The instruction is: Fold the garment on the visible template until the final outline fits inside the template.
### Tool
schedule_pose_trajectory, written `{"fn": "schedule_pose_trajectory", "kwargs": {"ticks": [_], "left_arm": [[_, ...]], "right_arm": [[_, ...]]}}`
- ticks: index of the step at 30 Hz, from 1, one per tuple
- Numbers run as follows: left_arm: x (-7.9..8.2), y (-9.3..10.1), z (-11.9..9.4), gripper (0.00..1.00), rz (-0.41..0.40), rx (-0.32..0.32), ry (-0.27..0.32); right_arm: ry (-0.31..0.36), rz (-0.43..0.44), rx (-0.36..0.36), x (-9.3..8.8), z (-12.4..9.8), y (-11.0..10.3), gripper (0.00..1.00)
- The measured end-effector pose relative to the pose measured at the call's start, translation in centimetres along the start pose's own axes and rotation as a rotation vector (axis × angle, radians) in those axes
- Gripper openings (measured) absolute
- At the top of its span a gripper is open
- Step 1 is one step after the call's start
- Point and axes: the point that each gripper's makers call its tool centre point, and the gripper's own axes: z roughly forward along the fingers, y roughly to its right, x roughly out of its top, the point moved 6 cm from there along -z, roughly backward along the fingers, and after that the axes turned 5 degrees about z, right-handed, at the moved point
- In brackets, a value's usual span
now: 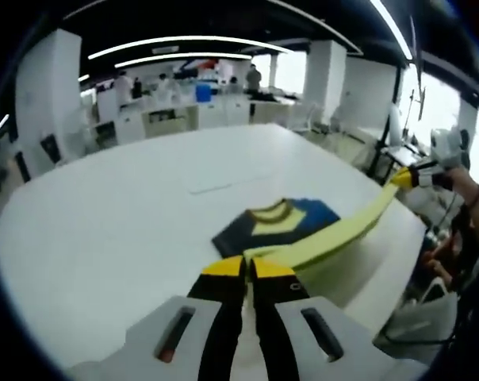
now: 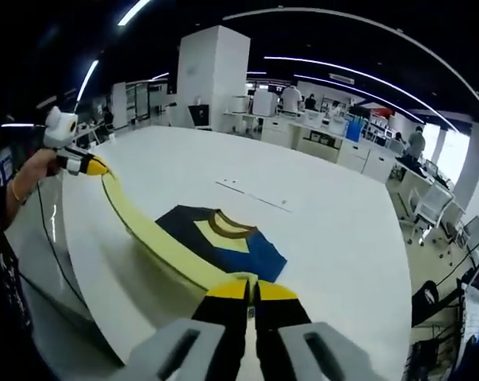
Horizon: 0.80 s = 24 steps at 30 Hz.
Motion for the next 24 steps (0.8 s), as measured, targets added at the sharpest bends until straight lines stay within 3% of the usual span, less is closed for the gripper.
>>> {"fn": "schedule_pose_trajectory", "kwargs": {"ticks": [6, 13, 24], "left_arm": [[0.2, -0.2, 0.7, 0.00, -0.001, 0.011, 0.027], [0.9, -1.8, 2.2, 0.00, -0.012, 0.049, 0.083], [1.4, -3.6, 4.7, 0.00, -0.086, 0.106, 0.126]], "right_arm": [[0.026, 0.023, -0.014, 0.6, 0.8, 0.7, 0.00], [0.063, 0.055, -0.035, 1.3, 2.0, 1.0, 0.00], [0.116, 0.107, -0.063, 2.5, 5.1, 2.6, 0.00]]}}
